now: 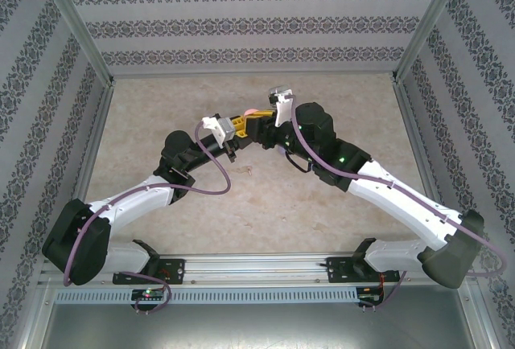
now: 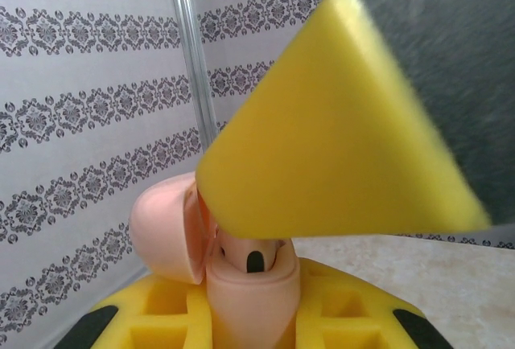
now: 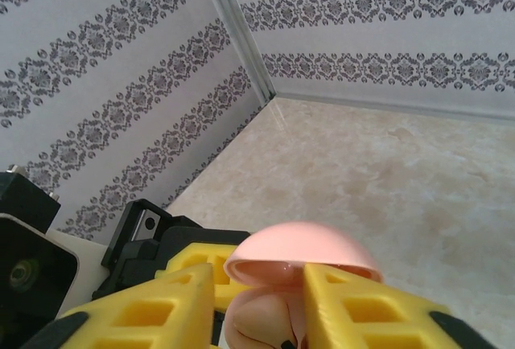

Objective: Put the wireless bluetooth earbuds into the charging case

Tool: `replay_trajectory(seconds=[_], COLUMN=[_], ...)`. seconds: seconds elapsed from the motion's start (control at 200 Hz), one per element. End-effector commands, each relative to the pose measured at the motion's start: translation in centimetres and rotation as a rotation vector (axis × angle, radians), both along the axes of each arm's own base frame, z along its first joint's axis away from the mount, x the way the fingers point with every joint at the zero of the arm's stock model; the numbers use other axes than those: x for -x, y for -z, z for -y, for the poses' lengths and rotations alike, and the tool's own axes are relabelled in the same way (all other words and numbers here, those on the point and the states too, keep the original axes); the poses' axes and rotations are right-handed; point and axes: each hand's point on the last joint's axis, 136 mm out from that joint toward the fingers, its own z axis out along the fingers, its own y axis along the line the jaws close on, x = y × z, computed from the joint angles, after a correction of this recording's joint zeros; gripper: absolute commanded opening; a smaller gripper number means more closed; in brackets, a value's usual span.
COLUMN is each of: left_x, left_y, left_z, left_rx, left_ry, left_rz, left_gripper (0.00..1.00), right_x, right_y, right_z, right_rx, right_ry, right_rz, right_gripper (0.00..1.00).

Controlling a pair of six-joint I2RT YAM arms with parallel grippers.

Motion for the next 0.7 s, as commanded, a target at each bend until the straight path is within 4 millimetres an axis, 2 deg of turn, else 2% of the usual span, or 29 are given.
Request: replay_trajectory(seconds=[0.0, 0.075, 0.25, 0.4, 0.46, 0.58, 0.694], left_x=[1.2, 1.1, 0.4, -0.4, -0.7, -1.0, -1.1], left_y=[-4.3, -4.1, -3.5, -2.9, -2.7, -2.6, -2.8], left_z=[-0.1, -0.1, -0.4, -1.4, -1.8, -2.8, -4.2], left_rx=[0.086, 0.088, 0.093, 0.101, 0.105, 0.112, 0.130], left_ry=[0.016, 0.014, -0.024, -0.100, -0.129, -0.176, -0.230], left_rz=[0.097, 0.090, 0.073, 0.075, 0.075, 0.078, 0.080], left_gripper=[0.00, 0.00, 0.00, 0.00, 0.00, 0.00, 0.00], right_x=[-0.6, -0.7, -0.6, 0.6, 1.1, 1.4, 0.6], right_y=[-0.7, -1.5, -3.6, -5.9, -6.2, -4.9, -1.0], right_z=[0.9, 1.0, 1.3, 2.5, 3.4, 5.2, 7.0], right_rx=[0.008, -0.004, -0.035, -0.094, -0.105, -0.086, -0.025], right_ry=[0.042, 0.043, 0.047, 0.052, 0.070, 0.127, 0.204], right_rz=[-0.013, -0.006, 0.018, 0.032, 0.022, -0.039, -0.137], right_gripper=[0.40, 0.43, 0.61, 0.65, 0.67, 0.68, 0.69])
